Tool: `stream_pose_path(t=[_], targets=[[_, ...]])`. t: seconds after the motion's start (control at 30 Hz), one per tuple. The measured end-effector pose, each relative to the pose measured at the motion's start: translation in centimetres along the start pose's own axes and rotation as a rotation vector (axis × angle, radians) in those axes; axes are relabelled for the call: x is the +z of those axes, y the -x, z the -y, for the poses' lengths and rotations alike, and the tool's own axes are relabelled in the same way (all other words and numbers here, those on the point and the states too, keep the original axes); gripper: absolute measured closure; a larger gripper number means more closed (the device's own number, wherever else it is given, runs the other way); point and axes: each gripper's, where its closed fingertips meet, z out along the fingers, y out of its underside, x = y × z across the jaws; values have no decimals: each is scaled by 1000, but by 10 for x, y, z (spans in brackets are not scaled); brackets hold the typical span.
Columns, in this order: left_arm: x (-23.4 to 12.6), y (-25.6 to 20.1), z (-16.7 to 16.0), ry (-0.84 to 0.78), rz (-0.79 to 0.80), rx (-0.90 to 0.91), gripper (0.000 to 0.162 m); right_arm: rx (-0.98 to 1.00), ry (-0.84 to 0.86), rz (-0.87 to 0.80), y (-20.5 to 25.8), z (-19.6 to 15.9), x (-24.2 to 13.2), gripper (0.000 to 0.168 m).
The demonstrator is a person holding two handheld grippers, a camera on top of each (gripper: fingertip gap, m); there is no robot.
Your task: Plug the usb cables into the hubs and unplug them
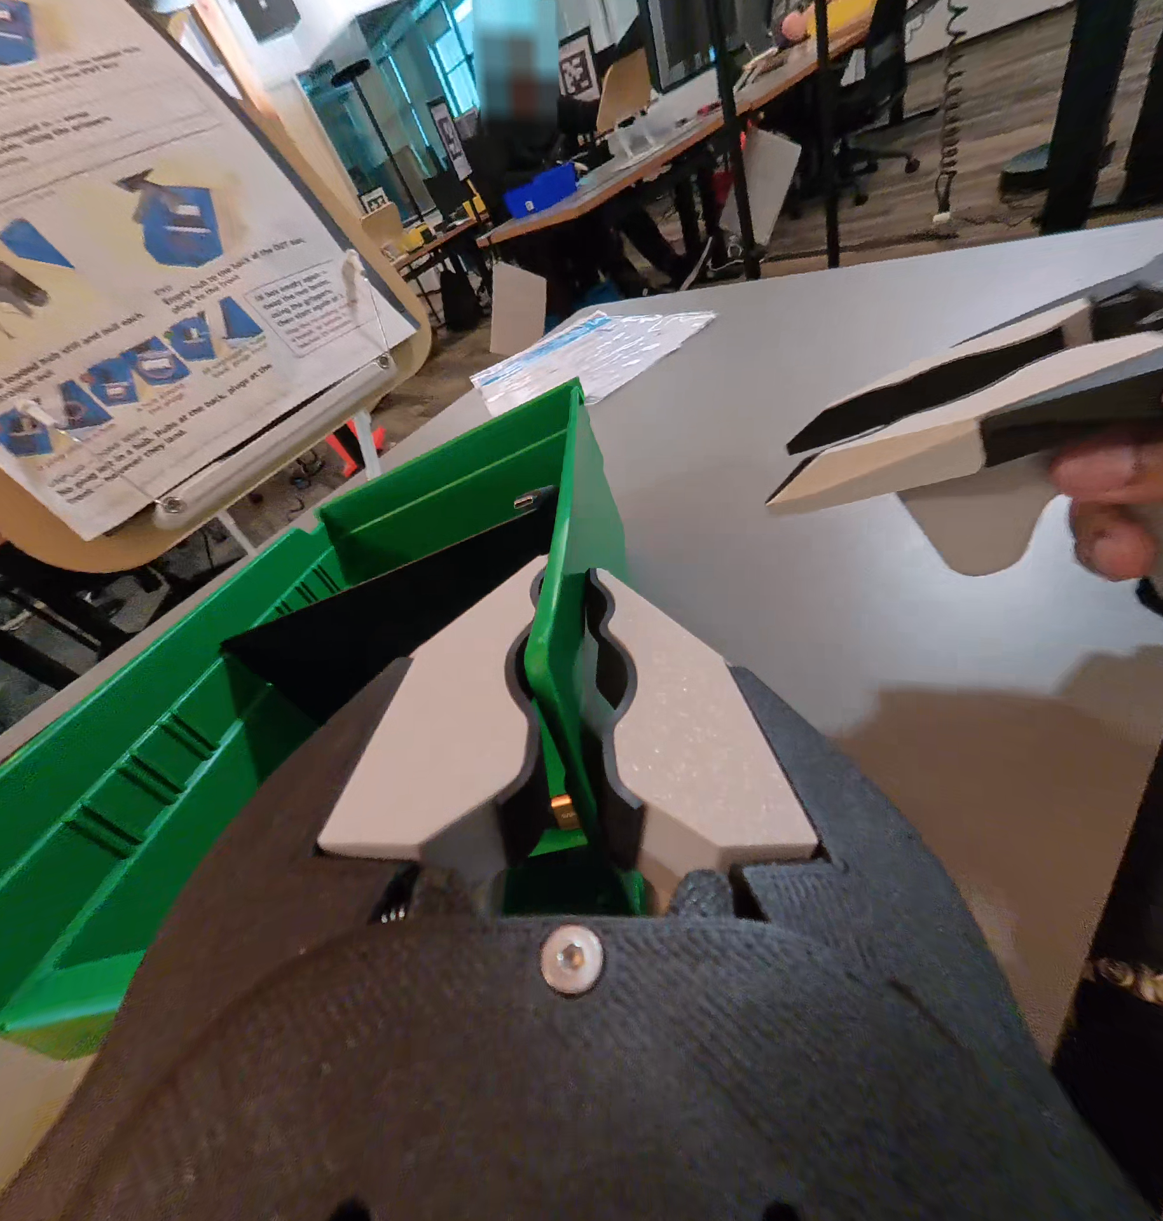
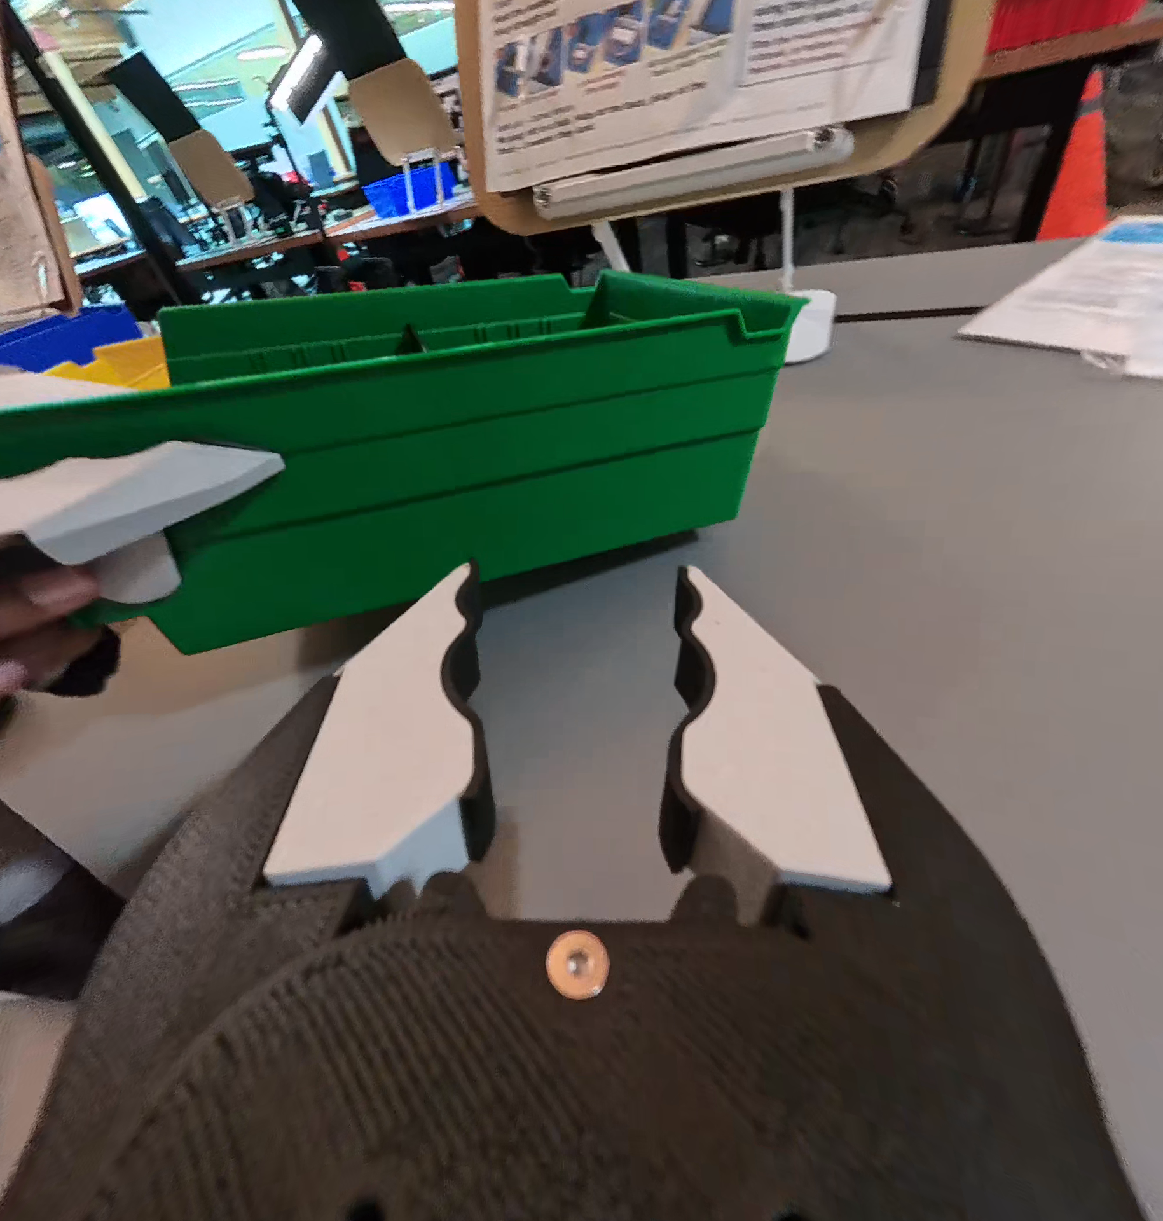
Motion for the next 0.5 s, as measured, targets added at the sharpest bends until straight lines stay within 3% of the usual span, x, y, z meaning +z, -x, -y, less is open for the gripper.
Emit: stream_pose_path(t=[0.23, 0.37, 0.5], targets=[[28, -33, -11, -13, -74, -25, 159, 16, 43, -49, -4, -19, -18, 109], [34, -47, -16, 5, -101, 11, 151, -10, 71, -46, 3, -26, -18, 108], [31, -60, -15, -2, -195, -69, 142, 0, 63, -29, 6, -24, -18, 108]])
